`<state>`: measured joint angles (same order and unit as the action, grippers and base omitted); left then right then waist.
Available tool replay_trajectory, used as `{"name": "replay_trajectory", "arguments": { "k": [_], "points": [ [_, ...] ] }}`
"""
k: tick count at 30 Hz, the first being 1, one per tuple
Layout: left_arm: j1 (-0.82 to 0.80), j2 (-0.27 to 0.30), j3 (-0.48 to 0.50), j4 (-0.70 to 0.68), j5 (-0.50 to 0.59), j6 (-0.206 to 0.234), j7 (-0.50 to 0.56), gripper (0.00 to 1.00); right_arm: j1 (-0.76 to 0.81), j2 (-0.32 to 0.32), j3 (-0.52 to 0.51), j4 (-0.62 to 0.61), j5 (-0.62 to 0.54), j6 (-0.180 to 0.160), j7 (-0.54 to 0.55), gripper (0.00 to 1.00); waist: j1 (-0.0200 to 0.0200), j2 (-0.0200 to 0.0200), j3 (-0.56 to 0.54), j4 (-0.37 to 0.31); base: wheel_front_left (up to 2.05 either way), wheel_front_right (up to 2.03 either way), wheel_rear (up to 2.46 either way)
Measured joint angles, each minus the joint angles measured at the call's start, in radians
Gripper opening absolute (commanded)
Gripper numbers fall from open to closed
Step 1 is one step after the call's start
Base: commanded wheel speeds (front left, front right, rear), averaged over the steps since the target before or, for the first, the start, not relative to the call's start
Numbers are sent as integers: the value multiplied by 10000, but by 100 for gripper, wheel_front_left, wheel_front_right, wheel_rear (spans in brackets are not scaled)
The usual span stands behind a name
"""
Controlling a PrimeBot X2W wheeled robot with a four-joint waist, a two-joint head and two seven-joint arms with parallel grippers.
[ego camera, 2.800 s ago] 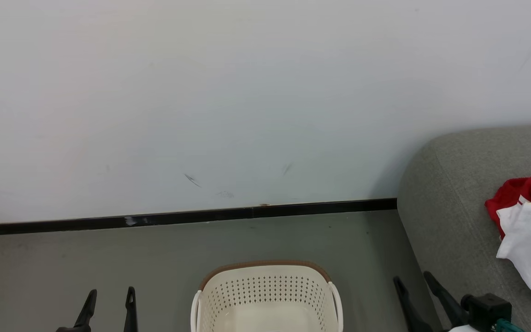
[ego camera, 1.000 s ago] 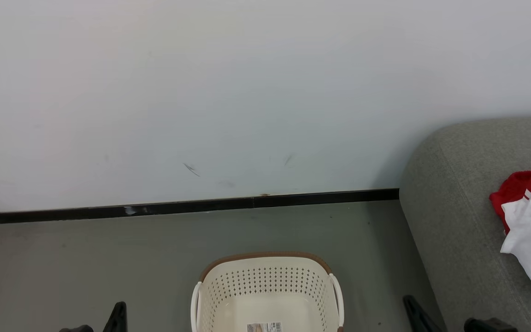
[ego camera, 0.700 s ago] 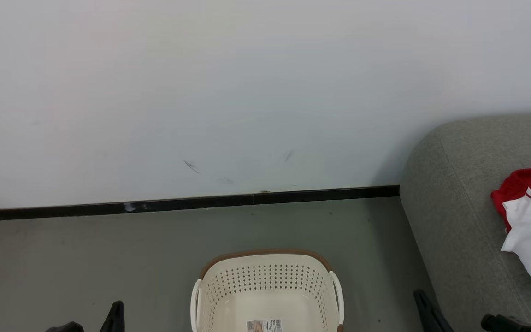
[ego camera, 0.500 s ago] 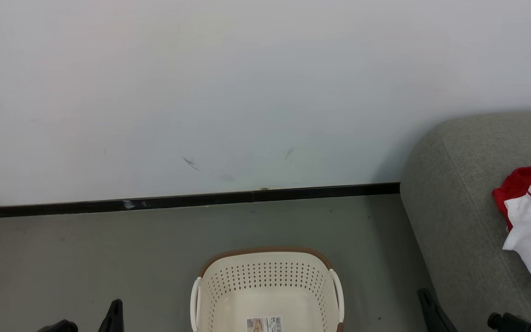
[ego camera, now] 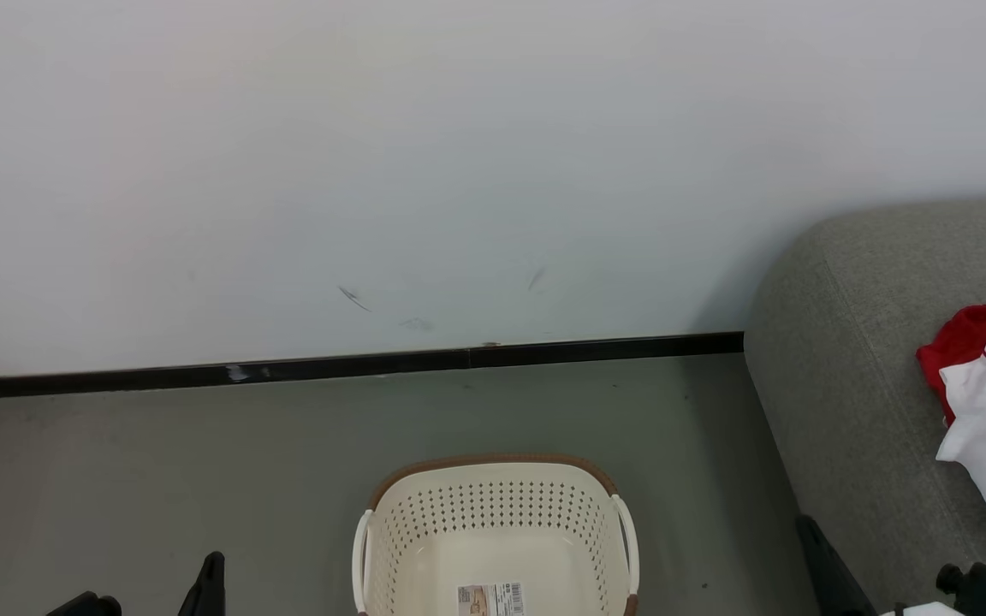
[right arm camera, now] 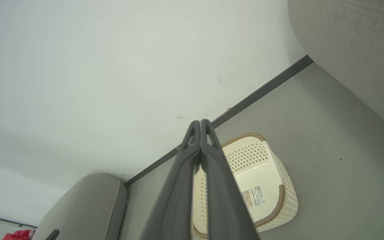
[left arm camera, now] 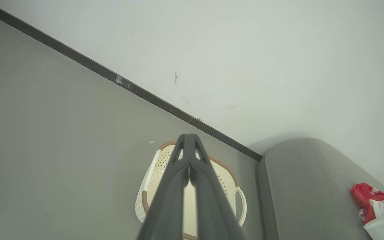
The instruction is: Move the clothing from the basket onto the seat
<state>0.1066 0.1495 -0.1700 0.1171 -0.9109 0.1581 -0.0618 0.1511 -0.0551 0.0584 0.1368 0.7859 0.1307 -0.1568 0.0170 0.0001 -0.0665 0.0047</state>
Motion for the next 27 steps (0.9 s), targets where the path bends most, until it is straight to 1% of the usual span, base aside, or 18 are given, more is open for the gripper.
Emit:
{"name": "replay_trajectory", "arguments": {
  "k": [3, 7, 12, 19, 20, 23, 24, 27],
  "points": [
    [-89, -59, 123, 44, -393, -125, 86, 0, -134, -61, -48, 48, 487, 0, 88, 0, 4, 0, 12, -2, 0, 0, 0],
    [-207, -165, 272, 109, -849, -301, 178, 0, -215, -92, -81, 115, 1093, 0, 207, 0, 1, 0, 39, -5, 0, 0, 0],
    [-237, -230, 472, 217, -1429, -508, 318, 0, -415, -153, -127, 255, 1889, 0, 351, 0, -35, 0, 95, -9, 0, 0, 0],
    [-462, -326, 738, 364, -2268, -792, 529, 0, -640, -219, -188, 401, 2982, 0, 546, 0, -99, 0, 208, -15, 0, 0, 0],
    [-502, -359, 817, 426, -2477, -901, 562, 0, -723, -230, -207, 445, 3275, 0, 600, 0, -115, 0, 244, -16, 0, 0, 0],
    [-595, -441, 940, 493, -2863, -1041, 621, 0, -842, -261, -238, 497, 3743, 0, 648, 0, -134, 0, 297, -19, 0, 0, 0],
    [-595, -441, 940, 493, -2863, -1041, 621, 0, -842, -261, -238, 497, 3743, 0, 648, 0, -134, 0, 297, -19, 0, 0, 0],
    [-643, -508, 1041, 560, -3183, -1179, 713, 0, -962, -291, -284, 587, 4211, 0, 761, 0, -146, -1, 347, -22, 0, 0, 0]
  ]
}}
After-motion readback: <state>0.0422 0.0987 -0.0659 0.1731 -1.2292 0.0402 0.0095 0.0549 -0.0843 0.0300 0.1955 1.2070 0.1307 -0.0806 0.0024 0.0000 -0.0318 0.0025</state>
